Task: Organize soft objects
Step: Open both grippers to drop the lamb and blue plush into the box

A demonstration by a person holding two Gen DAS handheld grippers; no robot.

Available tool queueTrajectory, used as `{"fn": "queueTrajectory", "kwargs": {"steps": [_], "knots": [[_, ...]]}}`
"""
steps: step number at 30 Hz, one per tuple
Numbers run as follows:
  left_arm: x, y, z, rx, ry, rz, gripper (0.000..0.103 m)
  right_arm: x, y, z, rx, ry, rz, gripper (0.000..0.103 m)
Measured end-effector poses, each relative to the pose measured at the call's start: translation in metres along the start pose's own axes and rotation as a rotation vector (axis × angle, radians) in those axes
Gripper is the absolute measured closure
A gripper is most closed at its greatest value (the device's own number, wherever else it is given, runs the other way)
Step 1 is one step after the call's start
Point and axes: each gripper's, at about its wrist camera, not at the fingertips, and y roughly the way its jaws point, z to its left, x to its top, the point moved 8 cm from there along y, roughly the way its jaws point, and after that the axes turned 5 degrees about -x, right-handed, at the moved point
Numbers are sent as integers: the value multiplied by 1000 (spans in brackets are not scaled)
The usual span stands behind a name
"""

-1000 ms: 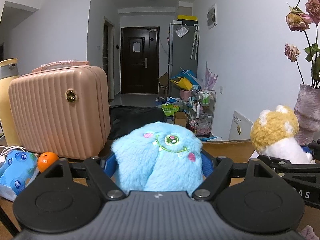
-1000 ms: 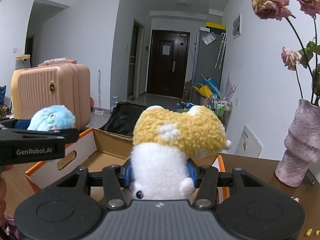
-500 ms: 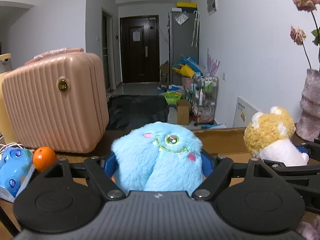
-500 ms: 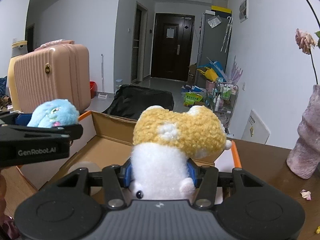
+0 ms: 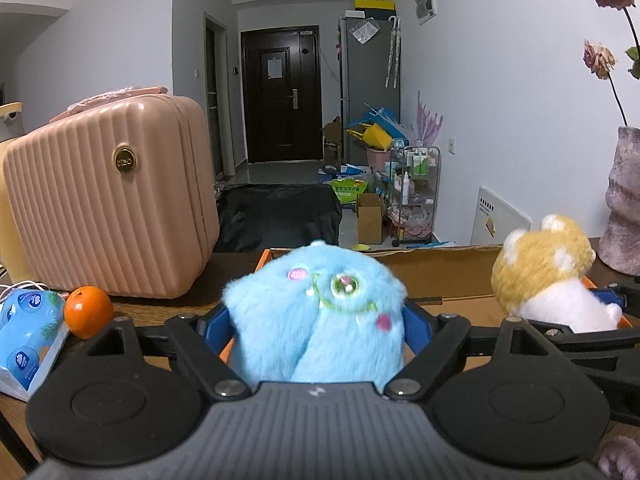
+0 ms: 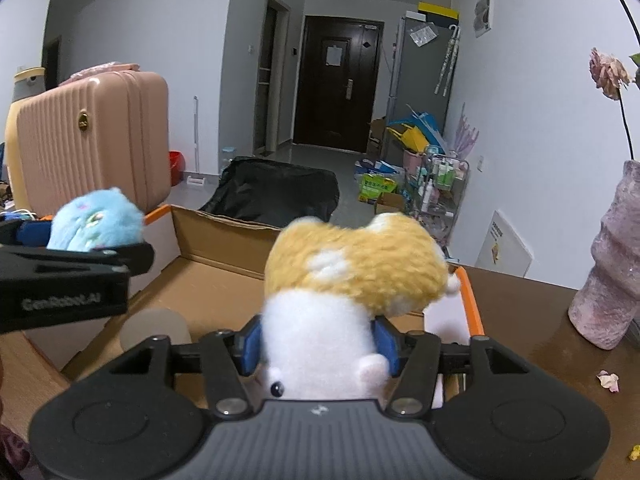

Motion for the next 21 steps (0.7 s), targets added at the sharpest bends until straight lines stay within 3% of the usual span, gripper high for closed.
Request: {"fn": "queueTrajectory", "kwargs": {"steps": [1, 3, 6, 21], "knots": [[0, 0, 1, -2, -7, 2, 14, 0, 0, -1, -10, 2, -2, 27], [0, -1, 4, 1, -24, 2, 1, 2, -1, -2, -31, 5, -15, 8], [1, -3, 8, 18, -35, -11, 0, 4, -3, -4, -35, 13, -24, 0], [1, -1, 10, 22, -55, 5, 0, 1, -9, -7, -45, 11, -30, 0]]}}
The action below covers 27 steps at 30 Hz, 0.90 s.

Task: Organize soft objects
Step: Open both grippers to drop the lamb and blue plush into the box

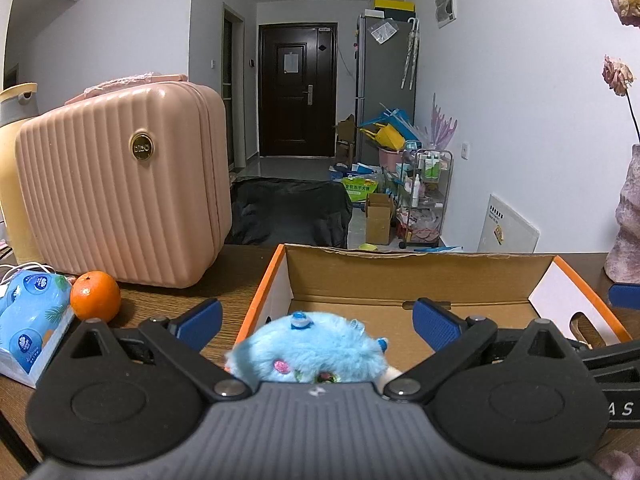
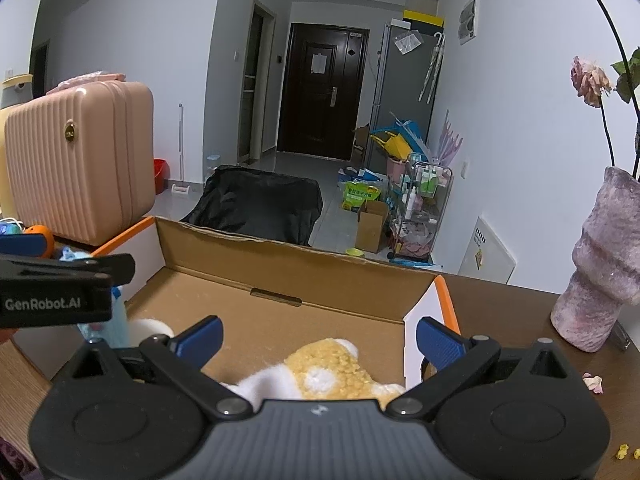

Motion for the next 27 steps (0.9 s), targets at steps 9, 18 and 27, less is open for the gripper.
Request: {"fn": "queueTrajectory", "kwargs": {"steps": [9, 18, 27], "knots": [[4, -11, 1, -7, -19, -19, 0, 2, -17, -9, -20, 18, -30, 0], [4, -39, -4, -13, 7, -64, 0, -3, -41, -13, -28, 33, -49, 0], [-3, -65, -2, -36, 12, -82, 0, -12, -71, -14, -31, 57, -72, 0]]}}
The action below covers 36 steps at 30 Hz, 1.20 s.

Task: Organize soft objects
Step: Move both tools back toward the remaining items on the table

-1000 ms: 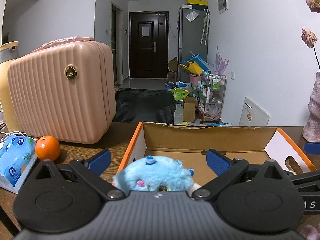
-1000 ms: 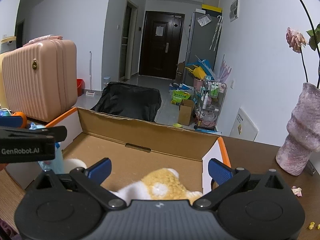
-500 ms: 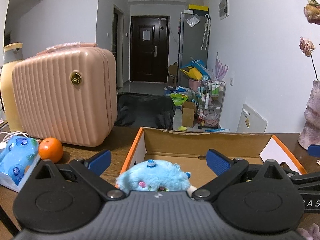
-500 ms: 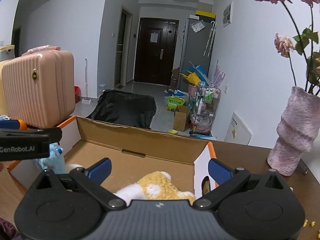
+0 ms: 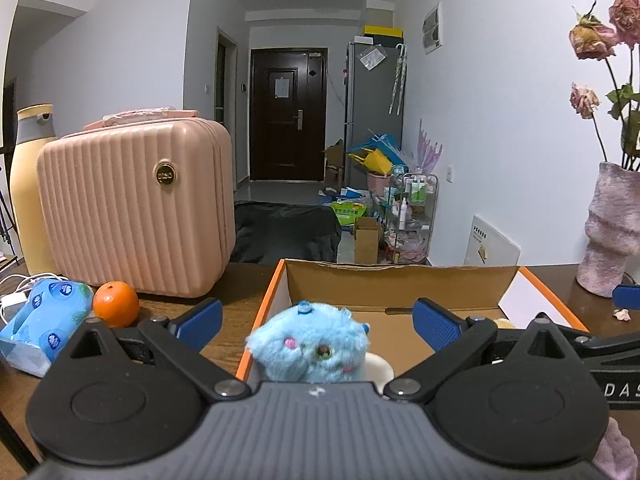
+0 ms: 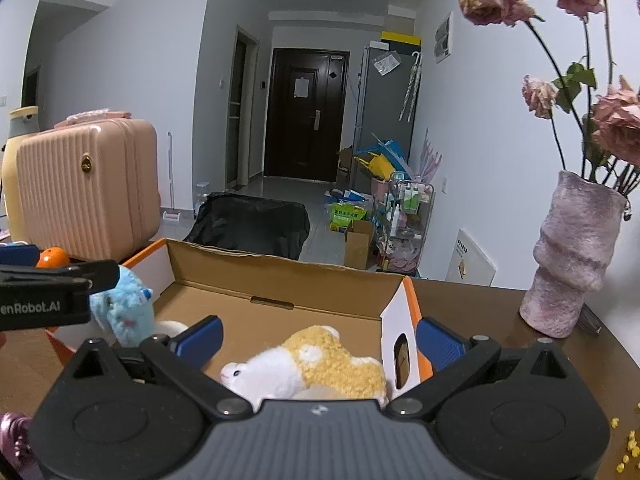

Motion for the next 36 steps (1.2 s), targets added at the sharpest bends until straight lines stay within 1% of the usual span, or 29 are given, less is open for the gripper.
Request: {"fn": "queueTrajectory", "kwargs": {"steps": [14, 22, 30, 36], "knots": [[-17, -50, 12, -14, -8, -6, 0, -24, -53, 1, 3, 42, -21, 0], [-30, -80, 20, -19, -6, -5, 0, -40, -87, 14, -1, 34, -56, 0], [-43, -113, 26, -8, 8, -3, 0, -58, -124, 31, 8, 28, -83, 0], [-53, -138, 33, -7, 9, -3, 0, -77, -151, 45, 26, 28, -83, 0]]}}
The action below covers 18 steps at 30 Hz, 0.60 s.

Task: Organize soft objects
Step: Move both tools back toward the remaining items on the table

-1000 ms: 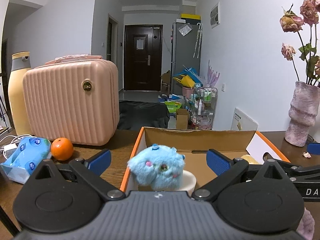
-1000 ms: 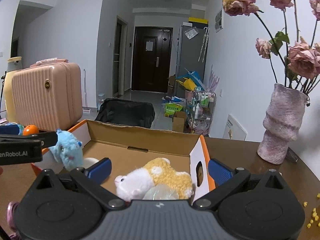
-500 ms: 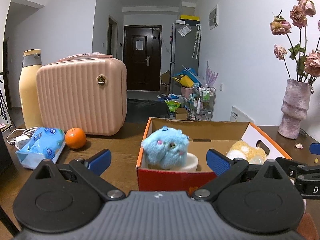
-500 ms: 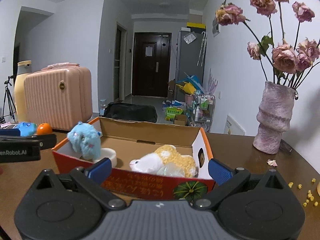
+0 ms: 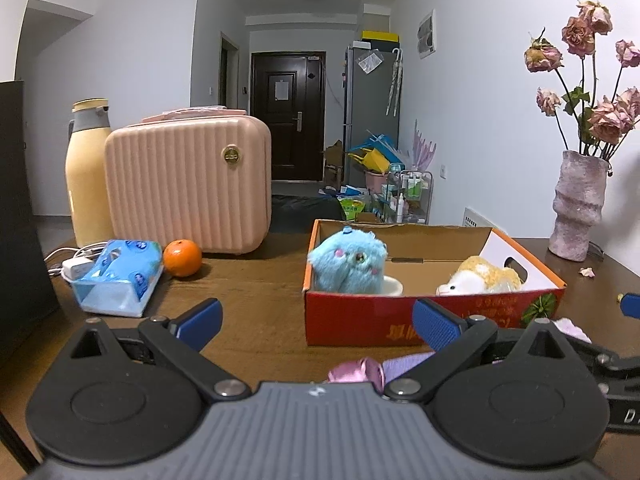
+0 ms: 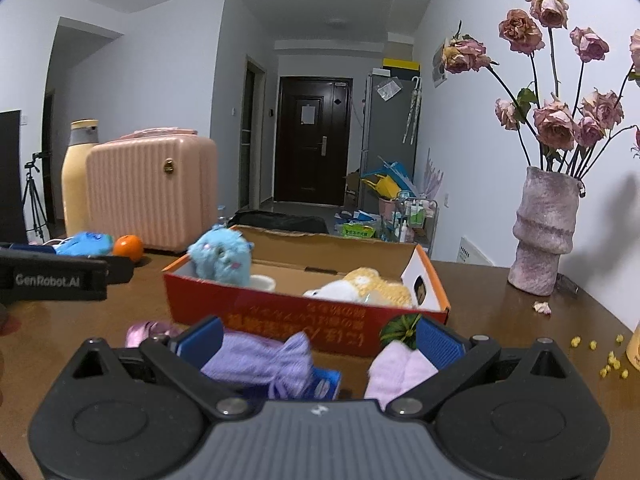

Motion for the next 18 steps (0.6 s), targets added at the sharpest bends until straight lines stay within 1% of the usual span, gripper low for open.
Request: {"fn": "queueTrajectory", "kwargs": {"steps": [11, 18], "knots": [[-33, -43, 13, -3, 30, 25, 0, -36, -37, 22, 23, 3, 45, 0], [-55, -64, 25, -10, 47, 58, 0, -55, -56, 38, 27, -5, 82, 0]]}}
